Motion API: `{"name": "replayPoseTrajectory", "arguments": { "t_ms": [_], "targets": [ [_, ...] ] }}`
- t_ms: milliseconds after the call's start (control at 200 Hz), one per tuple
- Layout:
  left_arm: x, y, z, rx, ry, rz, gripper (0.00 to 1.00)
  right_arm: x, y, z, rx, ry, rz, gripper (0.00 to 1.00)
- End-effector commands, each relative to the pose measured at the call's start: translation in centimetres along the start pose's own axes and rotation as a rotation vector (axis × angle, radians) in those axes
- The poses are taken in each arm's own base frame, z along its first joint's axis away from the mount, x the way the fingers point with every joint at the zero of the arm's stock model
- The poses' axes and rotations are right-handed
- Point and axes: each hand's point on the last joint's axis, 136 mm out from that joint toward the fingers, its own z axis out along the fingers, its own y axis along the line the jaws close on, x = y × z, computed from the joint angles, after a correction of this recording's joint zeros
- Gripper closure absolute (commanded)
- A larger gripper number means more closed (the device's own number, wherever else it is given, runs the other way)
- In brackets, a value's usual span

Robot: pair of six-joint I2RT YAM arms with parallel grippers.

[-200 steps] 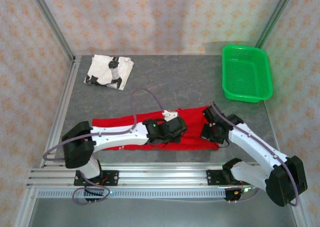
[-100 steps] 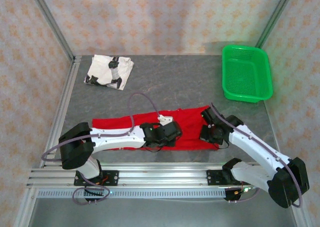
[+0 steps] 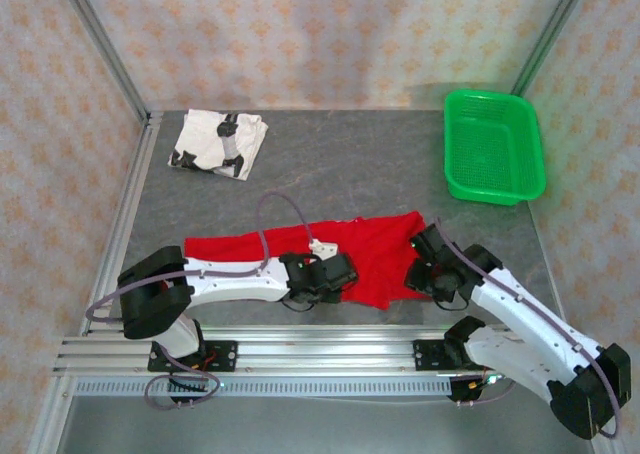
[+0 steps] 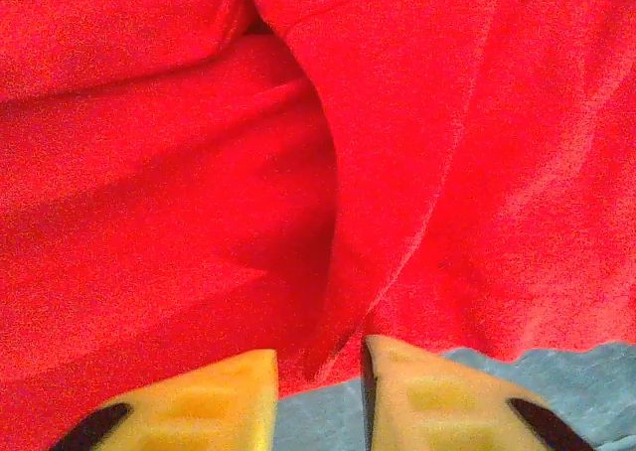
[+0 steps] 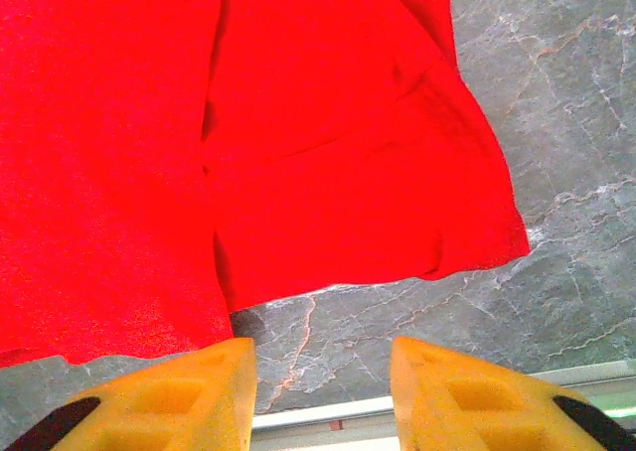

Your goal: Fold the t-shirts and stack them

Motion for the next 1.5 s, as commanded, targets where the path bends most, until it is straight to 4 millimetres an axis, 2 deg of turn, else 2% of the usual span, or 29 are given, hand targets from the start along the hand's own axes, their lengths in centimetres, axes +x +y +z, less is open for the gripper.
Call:
{"name": "replayPoseTrajectory", "arguments": {
  "t_ms": [0,90,220,335,495,555,676,801,981,1091,1206,1366,1491],
  "targets": [
    [-1.0,1.1,-2.0,-0.021,-0.072,-0.037,0.56,-1.7,0.8,-0.5,0.023,-0.049,-0.02,0.59],
    [-2.2,1.1,-4.0,0.008,-0.125,-0.066,0.46,-3.0,2.0,-0.3,0.022,-0.061,-0.038,0.58],
    [-4.4,3.1,-6.8,0.014,-0.218,-0.148,0.35,-4.3,4.7,1.4,-0.042,-0.017,-0.057,0.58],
    [-6.0,6.4,-8.1,-0.004,-0.269,-0.222,0.33,-5.6,5.2,4.0,-0.058,0.043,-0.01,0.66],
    [-6.5,12.0,-8.5,-0.047,-0.297,-0.333,0.32,-8.0,5.8,5.8,-0.055,0.054,-0.003,0.67],
    [-6.2,14.0,-8.2,-0.066,-0.291,-0.378,0.33,-8.8,5.9,6.3,-0.053,0.054,-0.001,0.69],
    [-5.5,16.7,-7.6,-0.106,-0.264,-0.423,0.33,-9.5,5.6,7.6,-0.006,0.079,-0.013,0.73],
    [-4.9,18.2,-6.6,-0.156,-0.226,-0.44,0.33,-10.4,5.2,8.5,0.041,0.073,-0.021,0.77],
    [-2.8,22.2,-5.0,-0.278,-0.181,-0.557,0.33,-11.6,3.8,9.2,0.129,0.061,-0.03,0.79],
    [-1.2,24.7,-4.3,-0.38,-0.133,-0.598,0.33,-12.6,3.2,9.6,0.176,0.047,-0.037,0.87],
    [0.3,26.6,-3.7,-0.461,-0.083,-0.613,0.34,-13.9,2.8,9.3,0.225,0.018,-0.06,0.98],
    [1.5,28.2,-3.6,-0.533,-0.053,-0.611,0.34,-15.4,2.4,7.9,0.267,-0.022,-0.103,1.0],
    [2.6,29.1,-3.3,-0.562,-0.028,-0.62,0.34,-15.9,1.0,7.6,0.311,-0.016,-0.112,1.0]
  ]
}}
